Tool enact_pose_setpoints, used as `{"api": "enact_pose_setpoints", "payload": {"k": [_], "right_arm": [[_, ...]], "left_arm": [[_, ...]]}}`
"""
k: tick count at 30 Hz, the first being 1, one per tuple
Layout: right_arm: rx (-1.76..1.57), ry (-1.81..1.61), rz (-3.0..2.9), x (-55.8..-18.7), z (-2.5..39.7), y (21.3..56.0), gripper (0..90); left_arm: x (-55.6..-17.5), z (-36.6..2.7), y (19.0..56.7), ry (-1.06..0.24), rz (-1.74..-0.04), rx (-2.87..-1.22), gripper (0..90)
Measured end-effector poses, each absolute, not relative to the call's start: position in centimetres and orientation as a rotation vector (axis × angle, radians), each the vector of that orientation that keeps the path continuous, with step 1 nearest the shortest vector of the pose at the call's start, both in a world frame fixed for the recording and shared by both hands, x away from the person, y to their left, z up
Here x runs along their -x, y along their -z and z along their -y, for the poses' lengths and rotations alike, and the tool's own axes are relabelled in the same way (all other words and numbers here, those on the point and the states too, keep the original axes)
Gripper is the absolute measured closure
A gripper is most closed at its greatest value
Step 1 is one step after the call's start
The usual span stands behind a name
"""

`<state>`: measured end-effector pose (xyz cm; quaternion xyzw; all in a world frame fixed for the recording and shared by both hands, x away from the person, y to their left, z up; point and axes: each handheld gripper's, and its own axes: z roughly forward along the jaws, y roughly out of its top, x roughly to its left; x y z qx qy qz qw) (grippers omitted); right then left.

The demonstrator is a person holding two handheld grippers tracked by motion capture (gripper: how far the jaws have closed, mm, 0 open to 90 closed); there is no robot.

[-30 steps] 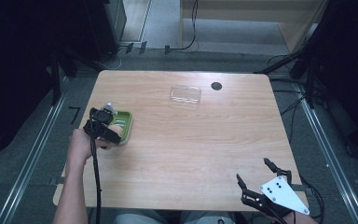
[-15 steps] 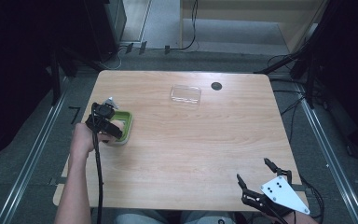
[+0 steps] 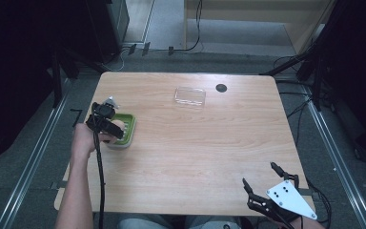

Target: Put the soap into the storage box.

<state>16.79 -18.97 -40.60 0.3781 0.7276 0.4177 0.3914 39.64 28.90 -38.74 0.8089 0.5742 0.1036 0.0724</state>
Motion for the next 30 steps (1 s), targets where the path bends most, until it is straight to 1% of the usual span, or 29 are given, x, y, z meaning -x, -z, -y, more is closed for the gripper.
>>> {"api": "enact_pose_setpoints", "payload": {"k": [17,20,30], "right_arm": [[-0.976,-1.046,-1.840,-16.5,19.4,40.6,13.3],[-0.986,-1.042,-1.835,-16.3,19.5,40.6,13.3],[-1.005,-1.033,-1.826,-16.0,20.0,40.7,13.3]], "left_arm": [[-40.9,-28.5,39.7,-0.312,-1.723,-2.431,33.8],[-41.3,-28.3,40.0,-0.295,-1.721,-2.425,33.8],[-42.2,-28.4,40.6,-0.313,-1.749,-2.403,33.8]]}}
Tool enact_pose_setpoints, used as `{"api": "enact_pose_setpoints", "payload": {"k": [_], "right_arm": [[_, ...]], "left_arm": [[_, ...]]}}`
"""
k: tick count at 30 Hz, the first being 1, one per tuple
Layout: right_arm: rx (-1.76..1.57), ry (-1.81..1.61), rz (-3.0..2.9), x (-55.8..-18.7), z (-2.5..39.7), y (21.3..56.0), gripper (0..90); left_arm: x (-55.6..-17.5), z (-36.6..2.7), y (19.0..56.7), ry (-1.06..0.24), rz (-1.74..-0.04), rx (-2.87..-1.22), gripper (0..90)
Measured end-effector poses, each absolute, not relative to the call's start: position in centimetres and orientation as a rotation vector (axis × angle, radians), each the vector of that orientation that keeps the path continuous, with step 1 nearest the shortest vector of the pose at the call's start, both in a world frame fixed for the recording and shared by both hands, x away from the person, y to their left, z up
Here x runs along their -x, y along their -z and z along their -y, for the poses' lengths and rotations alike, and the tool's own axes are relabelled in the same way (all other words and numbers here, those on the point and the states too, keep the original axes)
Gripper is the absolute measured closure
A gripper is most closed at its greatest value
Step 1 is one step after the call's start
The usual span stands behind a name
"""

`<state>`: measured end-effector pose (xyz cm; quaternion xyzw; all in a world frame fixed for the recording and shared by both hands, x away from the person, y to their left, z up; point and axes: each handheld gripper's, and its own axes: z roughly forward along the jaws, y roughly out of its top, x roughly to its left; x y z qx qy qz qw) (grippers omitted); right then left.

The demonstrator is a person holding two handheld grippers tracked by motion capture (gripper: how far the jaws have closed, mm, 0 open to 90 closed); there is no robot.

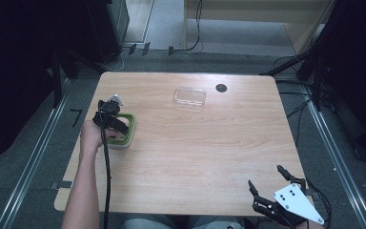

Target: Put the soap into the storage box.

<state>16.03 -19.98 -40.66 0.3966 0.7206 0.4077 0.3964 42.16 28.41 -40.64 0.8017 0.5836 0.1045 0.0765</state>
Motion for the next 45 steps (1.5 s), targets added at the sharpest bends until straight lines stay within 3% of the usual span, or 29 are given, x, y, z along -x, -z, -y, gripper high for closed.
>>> {"api": "enact_pose_setpoints", "payload": {"k": [45], "right_arm": [[-1.016,-1.027,-1.816,-15.8,20.2,40.6,13.3]], "left_arm": [[-43.1,-28.7,43.1,-0.338,-1.810,-2.364,33.7]]}}
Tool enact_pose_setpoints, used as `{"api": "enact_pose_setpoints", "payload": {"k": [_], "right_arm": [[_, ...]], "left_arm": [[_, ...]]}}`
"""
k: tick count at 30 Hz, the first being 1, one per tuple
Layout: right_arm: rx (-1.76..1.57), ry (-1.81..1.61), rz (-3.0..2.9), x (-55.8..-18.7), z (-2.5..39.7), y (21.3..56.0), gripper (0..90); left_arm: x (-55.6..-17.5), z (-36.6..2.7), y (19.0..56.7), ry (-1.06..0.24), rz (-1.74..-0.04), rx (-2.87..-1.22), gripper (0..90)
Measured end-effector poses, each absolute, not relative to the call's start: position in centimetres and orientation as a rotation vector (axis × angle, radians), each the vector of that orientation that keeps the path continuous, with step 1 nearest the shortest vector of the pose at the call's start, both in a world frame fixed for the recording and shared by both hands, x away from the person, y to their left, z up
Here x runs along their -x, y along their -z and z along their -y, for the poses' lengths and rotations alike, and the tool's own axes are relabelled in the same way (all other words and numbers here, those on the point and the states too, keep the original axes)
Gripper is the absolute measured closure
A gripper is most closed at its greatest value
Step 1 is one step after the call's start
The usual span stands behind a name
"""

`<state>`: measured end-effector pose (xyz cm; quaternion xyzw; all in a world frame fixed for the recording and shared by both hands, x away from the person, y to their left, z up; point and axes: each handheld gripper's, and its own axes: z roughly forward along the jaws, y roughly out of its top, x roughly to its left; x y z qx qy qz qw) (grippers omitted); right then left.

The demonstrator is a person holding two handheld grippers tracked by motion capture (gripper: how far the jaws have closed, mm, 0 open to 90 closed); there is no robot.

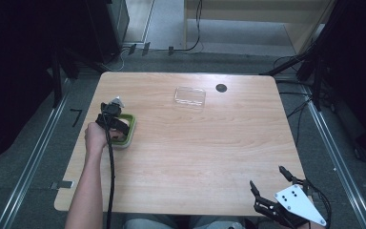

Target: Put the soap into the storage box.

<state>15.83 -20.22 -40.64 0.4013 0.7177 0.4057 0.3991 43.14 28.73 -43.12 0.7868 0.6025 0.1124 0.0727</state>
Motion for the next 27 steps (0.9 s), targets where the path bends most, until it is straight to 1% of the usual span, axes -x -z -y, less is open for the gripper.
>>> {"api": "enact_pose_setpoints", "payload": {"k": [18,22,23,27], "right_arm": [[-1.011,-1.030,-1.811,-15.9,20.3,40.7,13.3],[-1.012,-1.031,-1.810,-15.9,20.3,40.7,13.3],[-1.012,-1.032,-1.810,-15.9,20.2,40.7,13.3],[-1.013,-1.032,-1.811,-15.9,20.2,40.6,13.3]], "left_arm": [[-43.2,-28.8,43.2,-0.328,-1.833,-2.335,32.7],[-43.0,-28.8,42.6,-0.347,-1.825,-2.319,29.4],[-43.0,-28.8,42.5,-0.350,-1.826,-2.318,26.2],[-42.8,-28.8,42.2,-0.349,-1.844,-2.328,22.2]]}}
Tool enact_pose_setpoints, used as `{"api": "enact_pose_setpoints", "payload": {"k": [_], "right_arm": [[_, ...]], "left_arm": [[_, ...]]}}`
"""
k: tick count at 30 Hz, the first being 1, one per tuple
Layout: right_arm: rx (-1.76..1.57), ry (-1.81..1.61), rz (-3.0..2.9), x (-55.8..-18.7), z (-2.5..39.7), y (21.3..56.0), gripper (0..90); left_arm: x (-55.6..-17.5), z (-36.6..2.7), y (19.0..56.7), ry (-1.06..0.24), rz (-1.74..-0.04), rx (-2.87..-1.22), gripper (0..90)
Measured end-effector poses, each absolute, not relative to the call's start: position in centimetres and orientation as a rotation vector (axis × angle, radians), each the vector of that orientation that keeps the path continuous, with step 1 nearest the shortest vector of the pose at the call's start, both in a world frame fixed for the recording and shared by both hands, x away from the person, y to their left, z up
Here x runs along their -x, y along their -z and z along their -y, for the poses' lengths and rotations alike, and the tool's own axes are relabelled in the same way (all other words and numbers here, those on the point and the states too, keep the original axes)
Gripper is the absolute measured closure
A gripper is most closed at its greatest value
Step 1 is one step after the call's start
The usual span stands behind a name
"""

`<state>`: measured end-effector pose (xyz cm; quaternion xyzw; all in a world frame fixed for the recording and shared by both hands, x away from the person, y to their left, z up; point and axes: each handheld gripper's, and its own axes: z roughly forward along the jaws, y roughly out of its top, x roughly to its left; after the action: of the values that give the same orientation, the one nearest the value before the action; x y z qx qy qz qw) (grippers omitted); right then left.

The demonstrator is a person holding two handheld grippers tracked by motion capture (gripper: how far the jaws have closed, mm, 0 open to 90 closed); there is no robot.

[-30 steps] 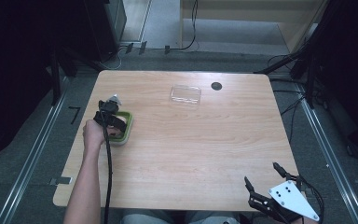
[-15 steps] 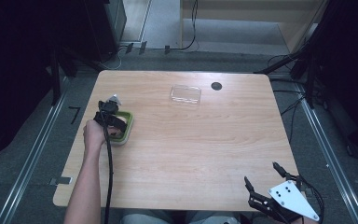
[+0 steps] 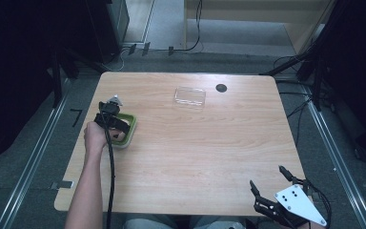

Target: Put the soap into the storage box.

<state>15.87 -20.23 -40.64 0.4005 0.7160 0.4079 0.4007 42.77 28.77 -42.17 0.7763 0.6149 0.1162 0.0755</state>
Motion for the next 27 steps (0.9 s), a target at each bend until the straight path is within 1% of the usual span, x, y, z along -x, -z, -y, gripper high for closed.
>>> {"api": "enact_pose_setpoints", "payload": {"k": [9,15,22,27], "right_arm": [[-1.012,-1.033,-1.811,-15.8,20.2,40.6,13.3],[-1.009,-1.033,-1.809,-15.7,20.1,40.6,13.3],[-1.003,-1.034,-1.814,-15.8,20.0,40.6,13.3],[-0.999,-1.036,-1.811,-15.8,20.0,40.6,13.3]], "left_arm": [[-42.0,-28.5,41.1,-0.358,-1.844,-2.345,13.9],[-40.8,-27.8,40.3,-0.353,-1.818,-2.382,11.3],[-39.1,-27.2,39.1,-0.395,-1.766,-2.395,10.3],[-37.9,-27.0,38.8,-0.392,-1.754,-2.429,9.5]]}}
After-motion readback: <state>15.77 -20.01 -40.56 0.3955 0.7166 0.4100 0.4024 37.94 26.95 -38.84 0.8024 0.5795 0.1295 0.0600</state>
